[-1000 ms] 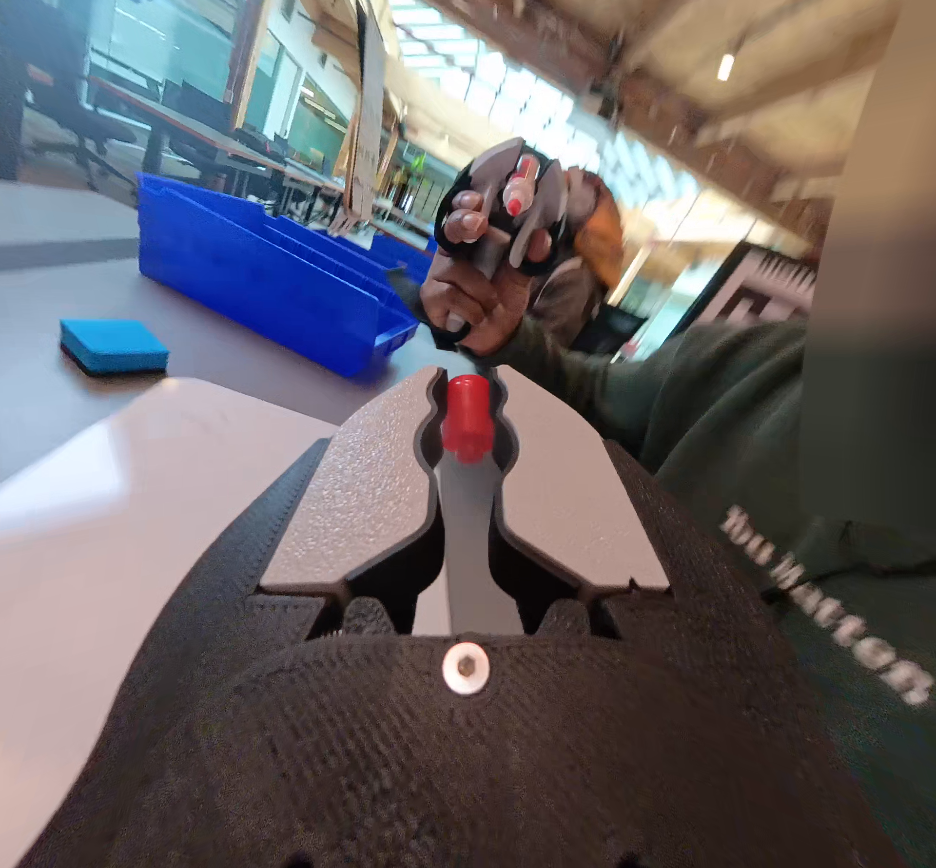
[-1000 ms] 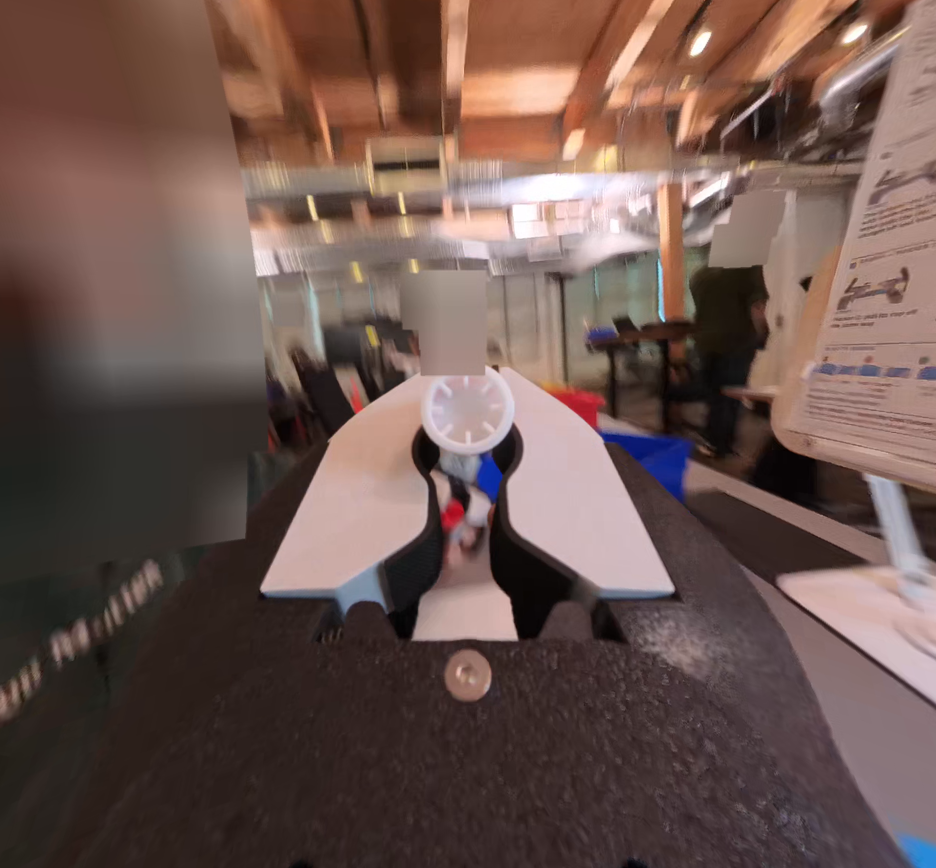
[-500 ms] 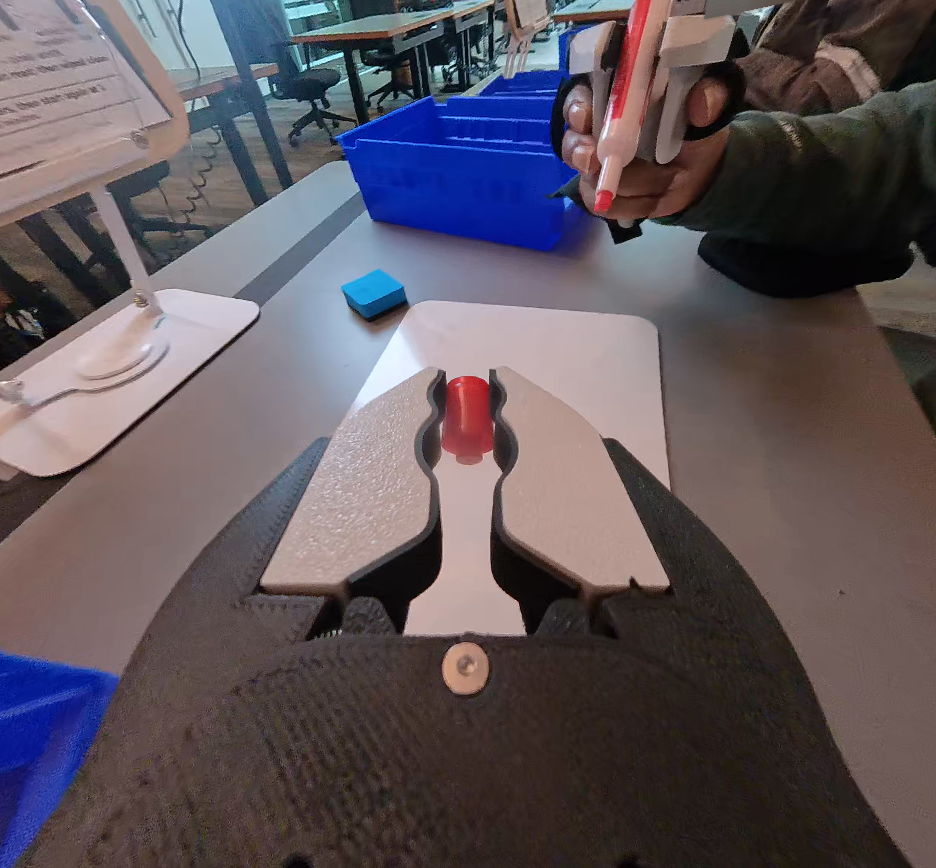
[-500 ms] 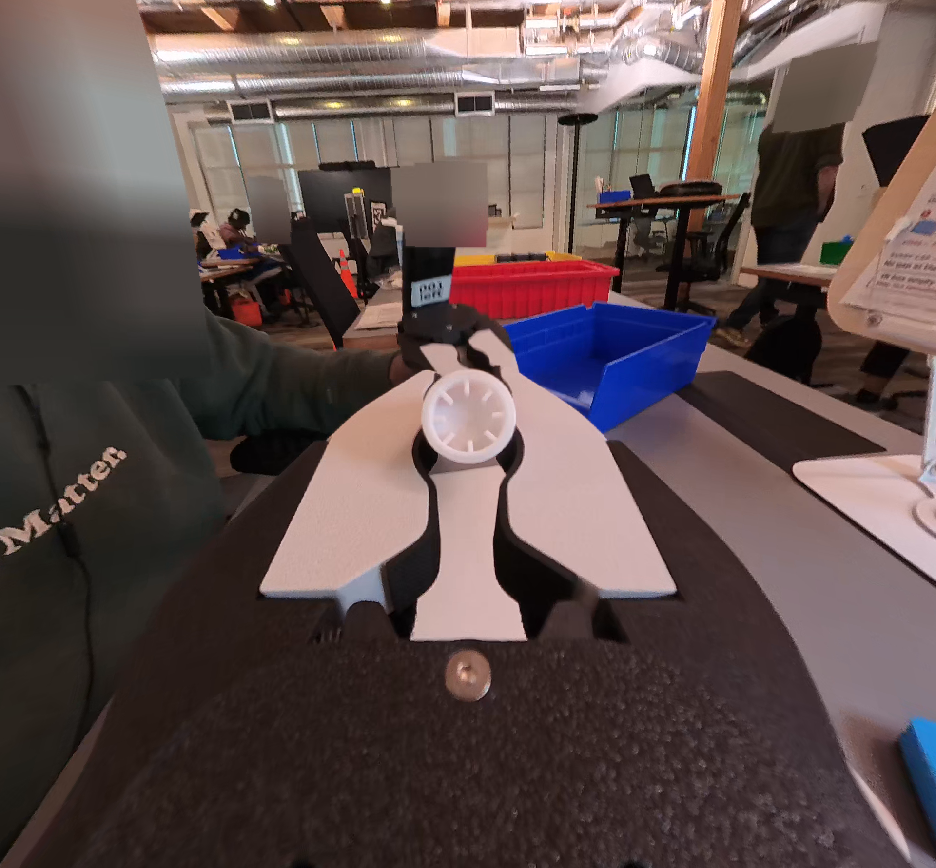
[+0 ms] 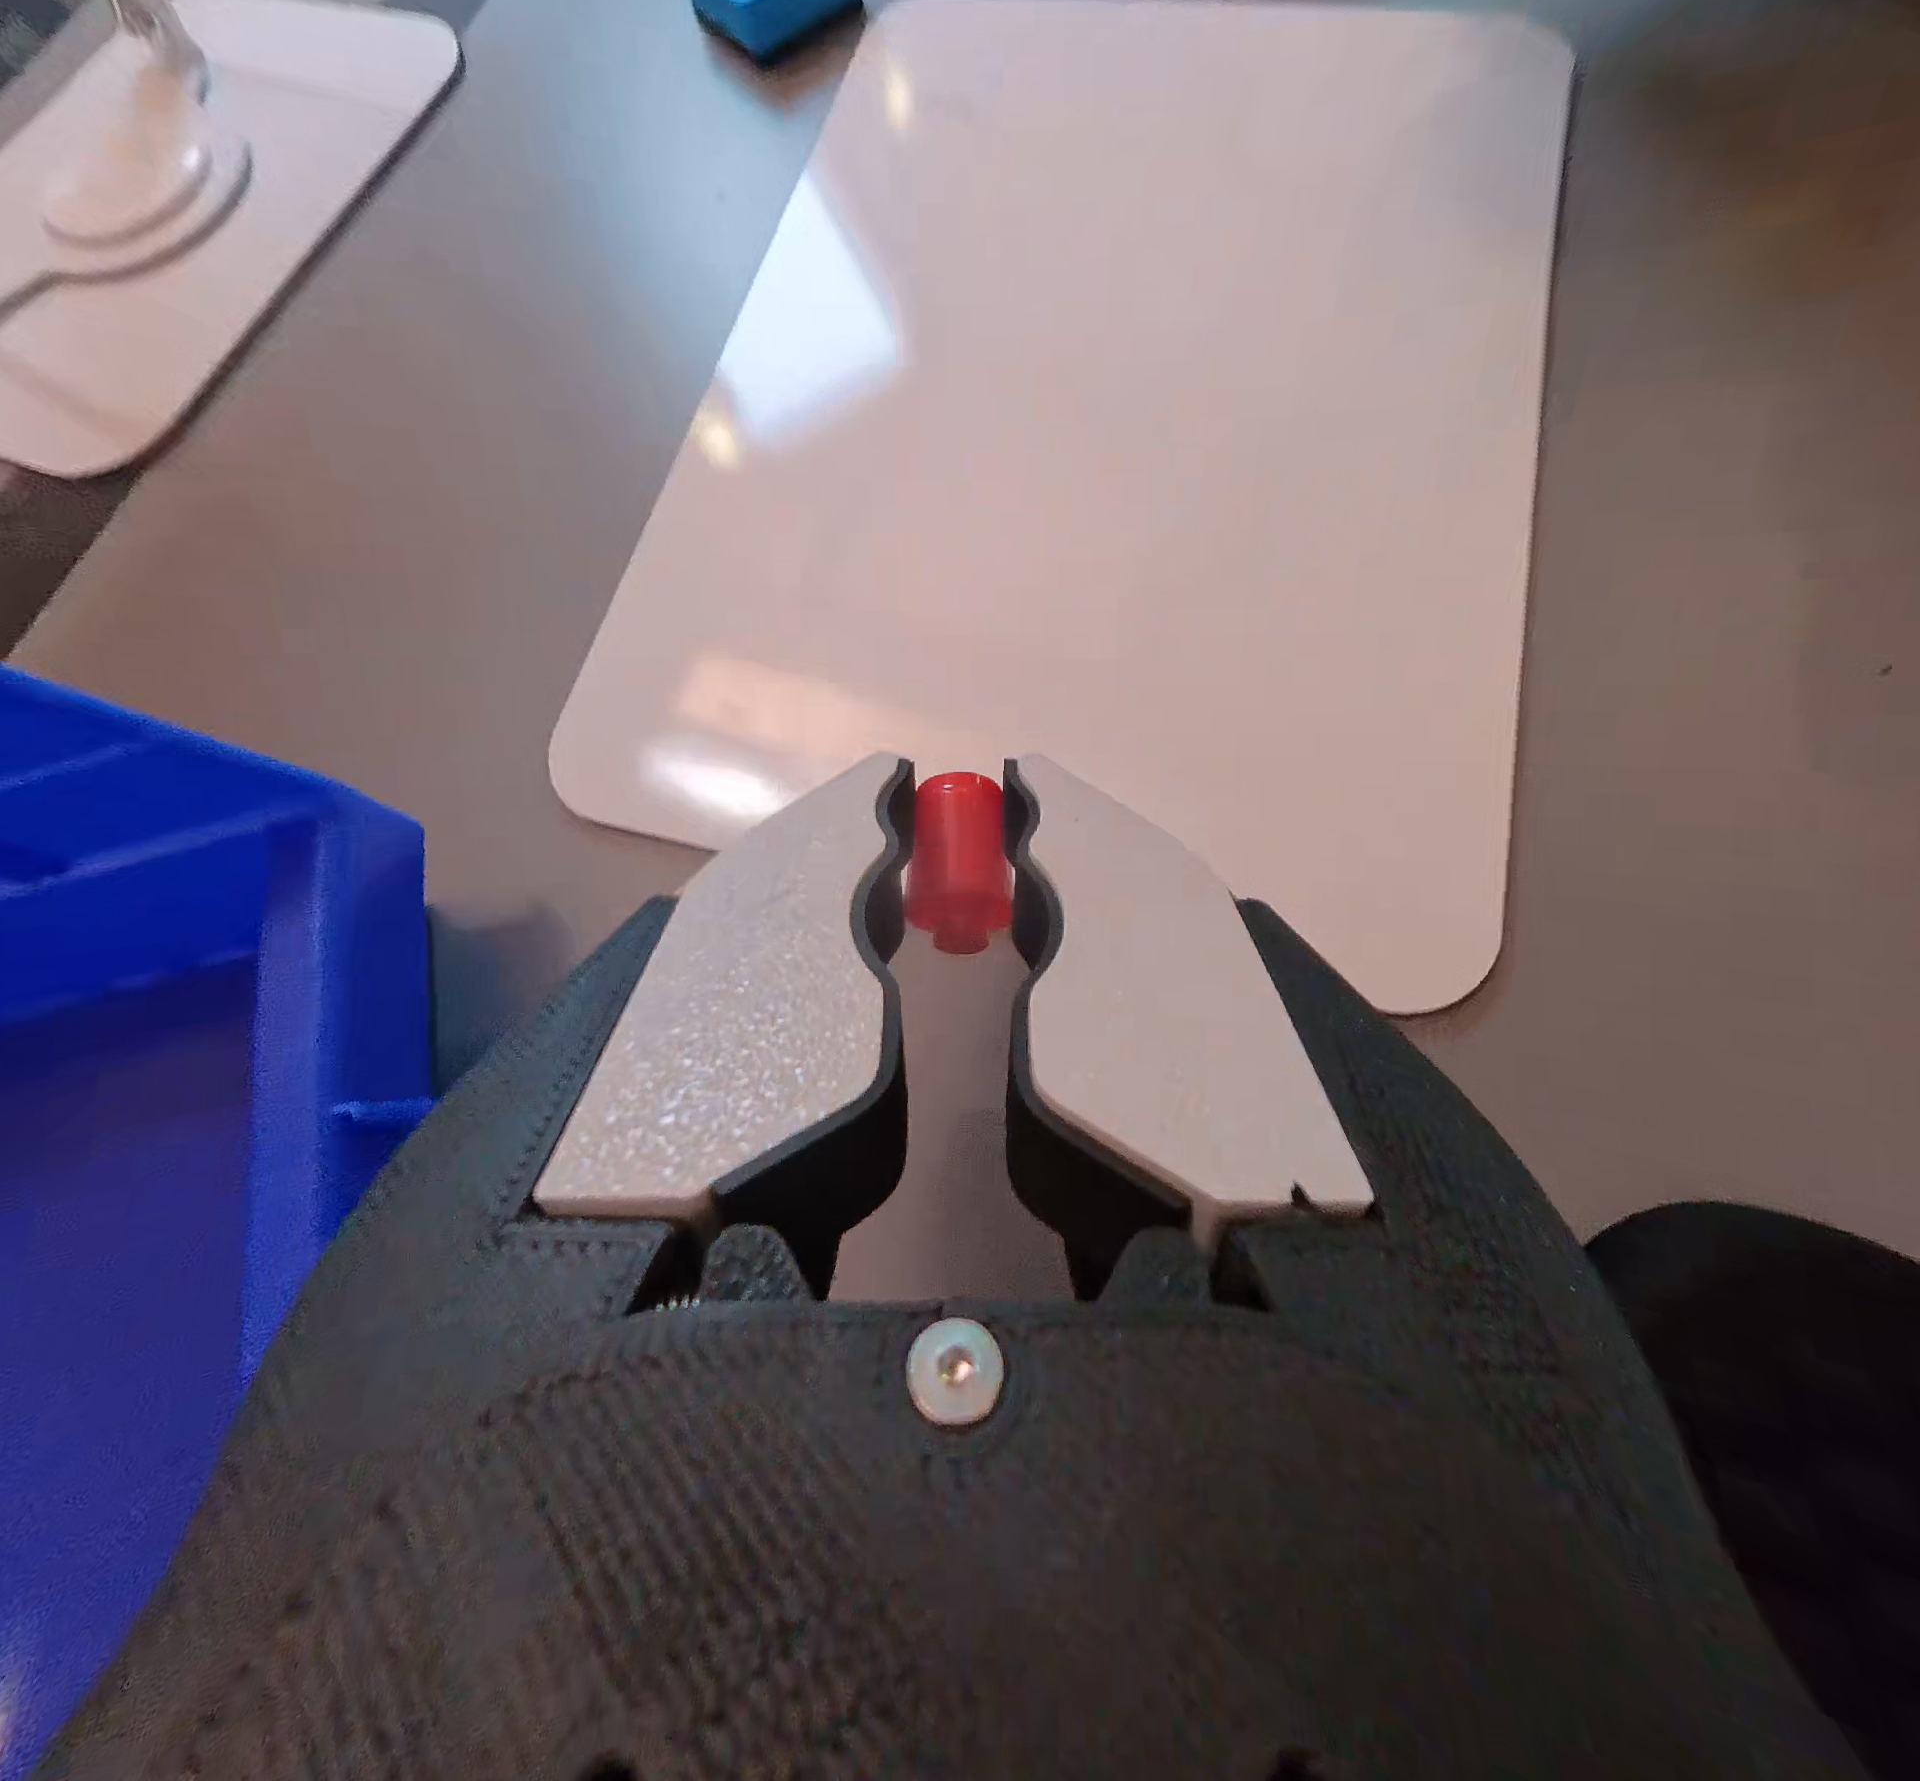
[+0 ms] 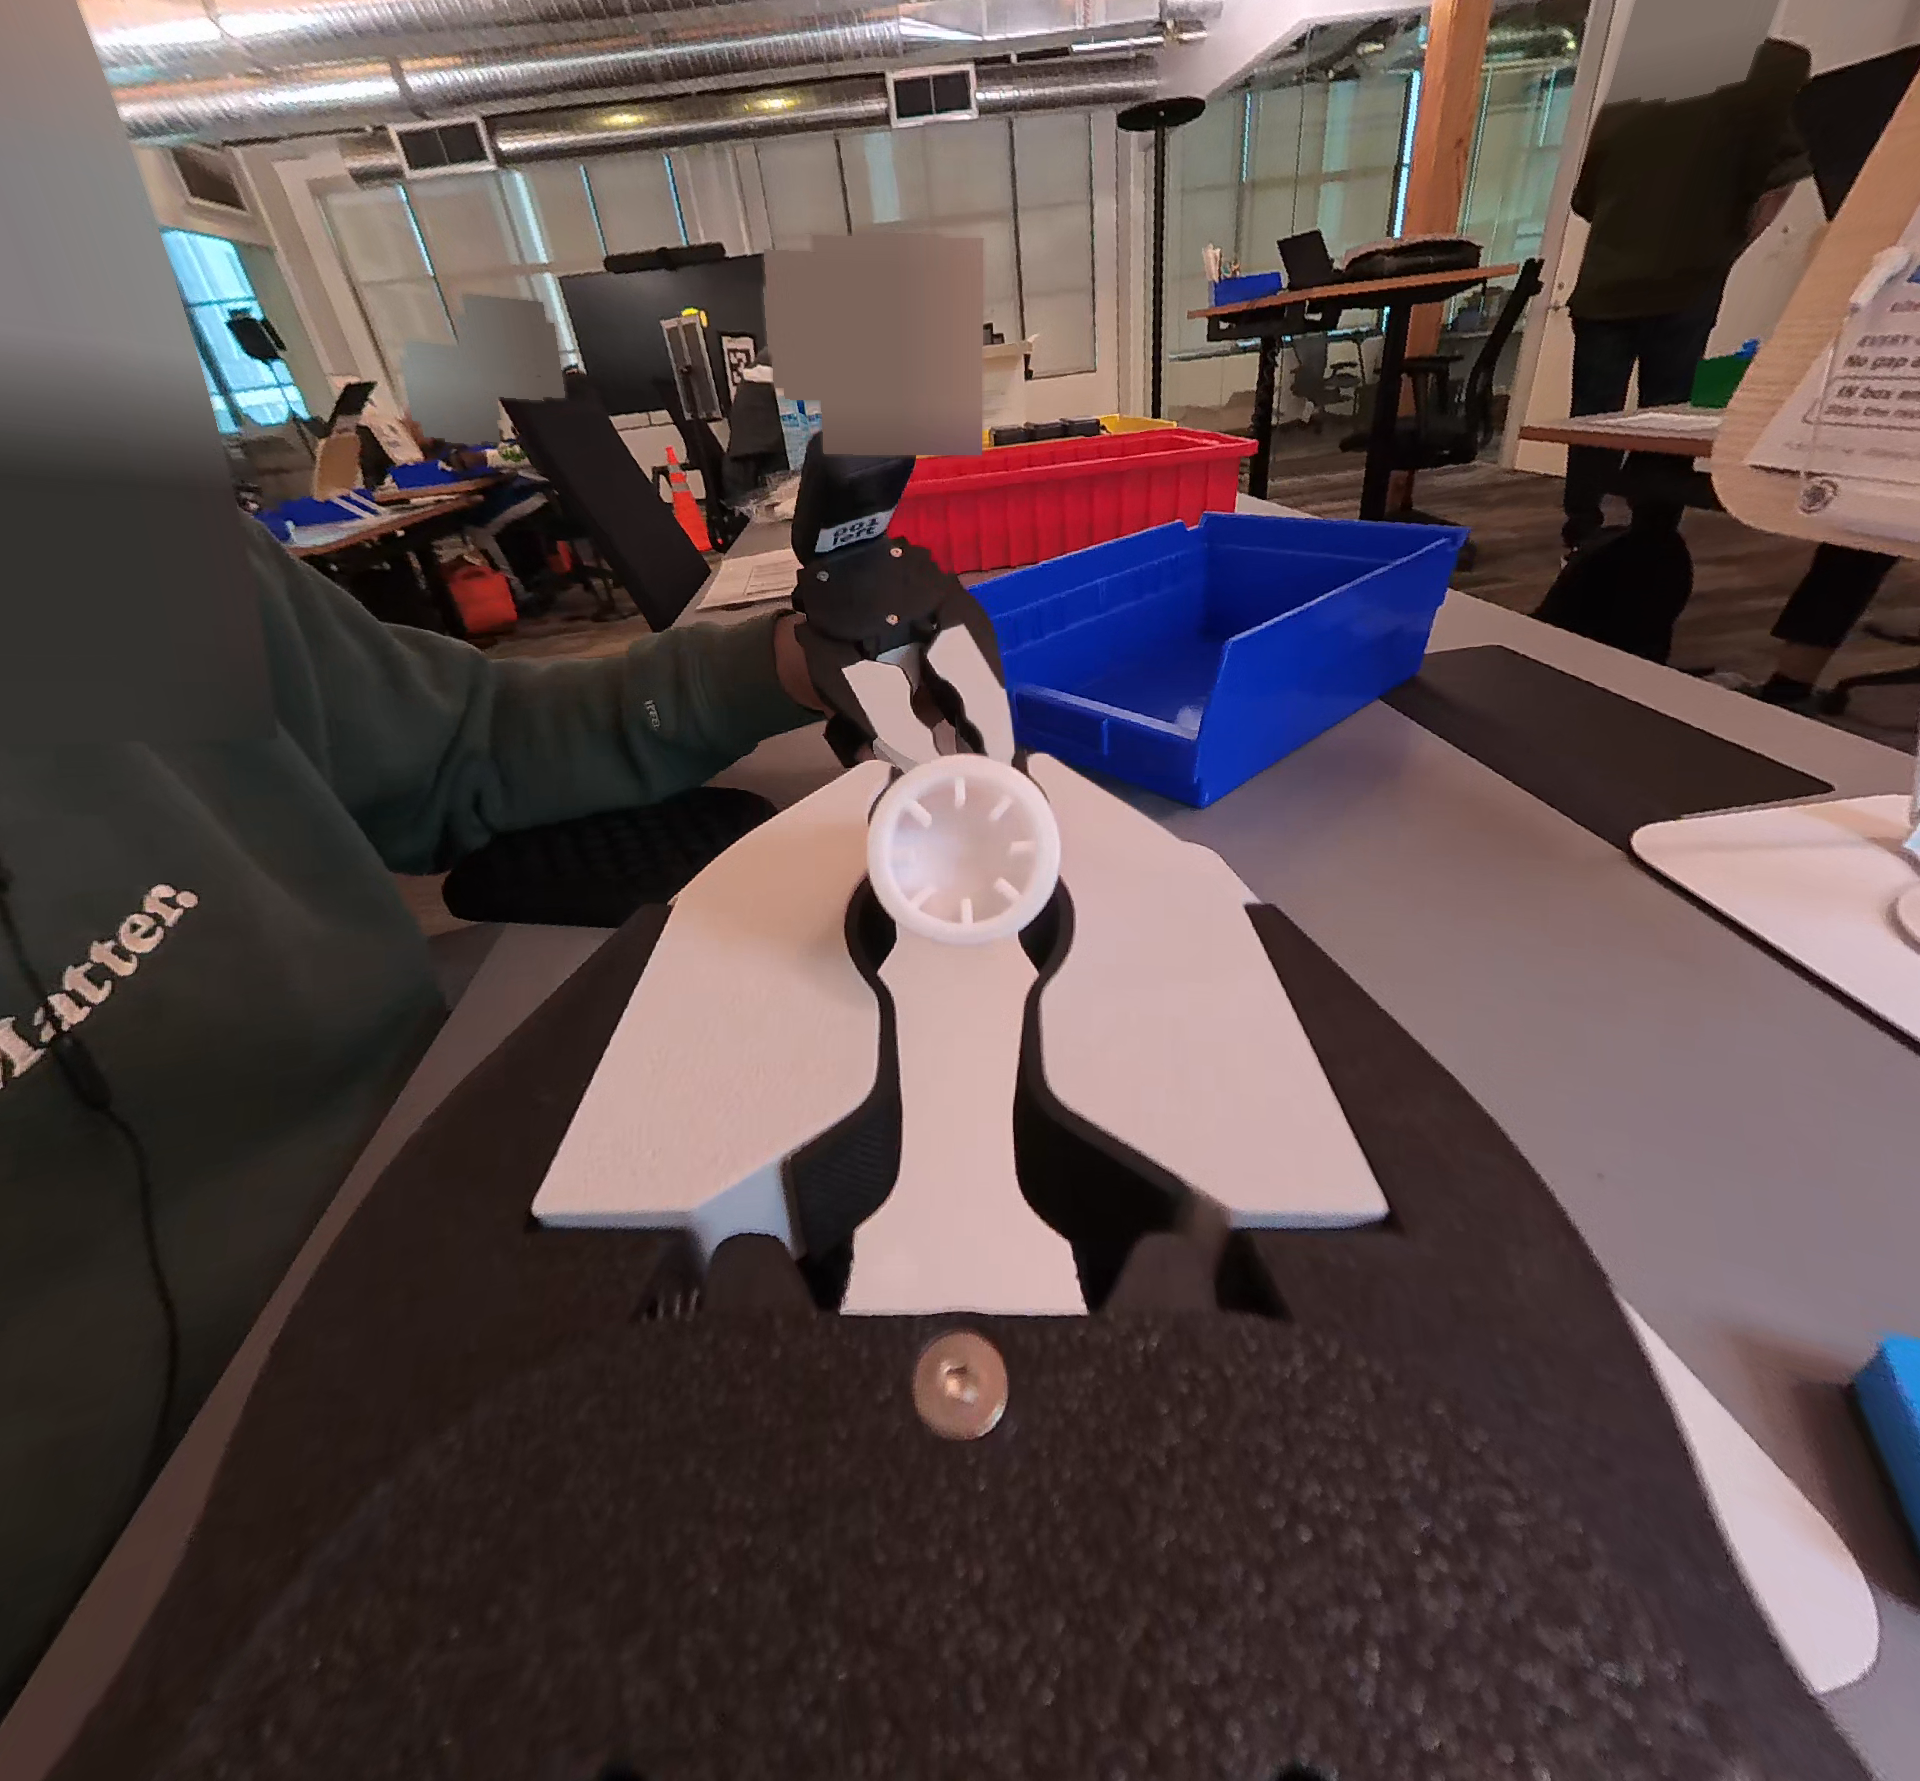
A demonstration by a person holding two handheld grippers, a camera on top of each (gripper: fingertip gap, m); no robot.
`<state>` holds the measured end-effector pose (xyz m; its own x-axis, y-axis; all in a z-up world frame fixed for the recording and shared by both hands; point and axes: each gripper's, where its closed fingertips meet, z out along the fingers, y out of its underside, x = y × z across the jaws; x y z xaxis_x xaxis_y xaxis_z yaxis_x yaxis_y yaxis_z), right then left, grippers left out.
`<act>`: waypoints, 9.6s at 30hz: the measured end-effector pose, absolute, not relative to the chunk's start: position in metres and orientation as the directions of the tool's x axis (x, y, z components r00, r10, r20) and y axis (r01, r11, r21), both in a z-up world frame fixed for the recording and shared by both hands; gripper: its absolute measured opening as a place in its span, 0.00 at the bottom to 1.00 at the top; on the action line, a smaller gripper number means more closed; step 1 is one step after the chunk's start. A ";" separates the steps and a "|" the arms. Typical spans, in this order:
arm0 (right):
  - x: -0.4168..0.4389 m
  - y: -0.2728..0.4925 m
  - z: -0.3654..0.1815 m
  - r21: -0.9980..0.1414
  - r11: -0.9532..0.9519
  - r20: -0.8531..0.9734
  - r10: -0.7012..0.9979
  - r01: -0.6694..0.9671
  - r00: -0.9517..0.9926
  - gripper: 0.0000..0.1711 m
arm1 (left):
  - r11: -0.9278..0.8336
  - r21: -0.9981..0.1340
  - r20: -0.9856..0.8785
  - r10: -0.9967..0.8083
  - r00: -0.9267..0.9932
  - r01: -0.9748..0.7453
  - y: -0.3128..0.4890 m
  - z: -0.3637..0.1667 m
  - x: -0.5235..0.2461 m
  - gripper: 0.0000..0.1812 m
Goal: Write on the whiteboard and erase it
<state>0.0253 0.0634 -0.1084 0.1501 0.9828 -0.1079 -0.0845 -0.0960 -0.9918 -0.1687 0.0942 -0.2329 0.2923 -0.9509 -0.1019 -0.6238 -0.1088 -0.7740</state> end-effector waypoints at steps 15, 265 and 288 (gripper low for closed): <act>0.014 0.082 -0.136 -0.985 -0.171 -0.173 0.962 -0.030 0.212 0.12 | -0.110 -0.590 -0.035 -0.986 0.161 -0.800 0.066 -0.280 -0.184 0.09; -0.018 0.071 -0.227 -0.825 -0.099 0.027 0.977 0.556 0.214 0.12 | -0.036 -0.925 -0.074 -0.960 0.271 -0.378 0.084 -0.232 -0.121 0.09; 0.050 0.099 -0.227 -0.820 -0.187 0.047 0.920 0.541 0.389 0.12 | -0.055 -0.921 -0.057 -0.960 0.272 -0.387 0.085 -0.236 -0.122 0.09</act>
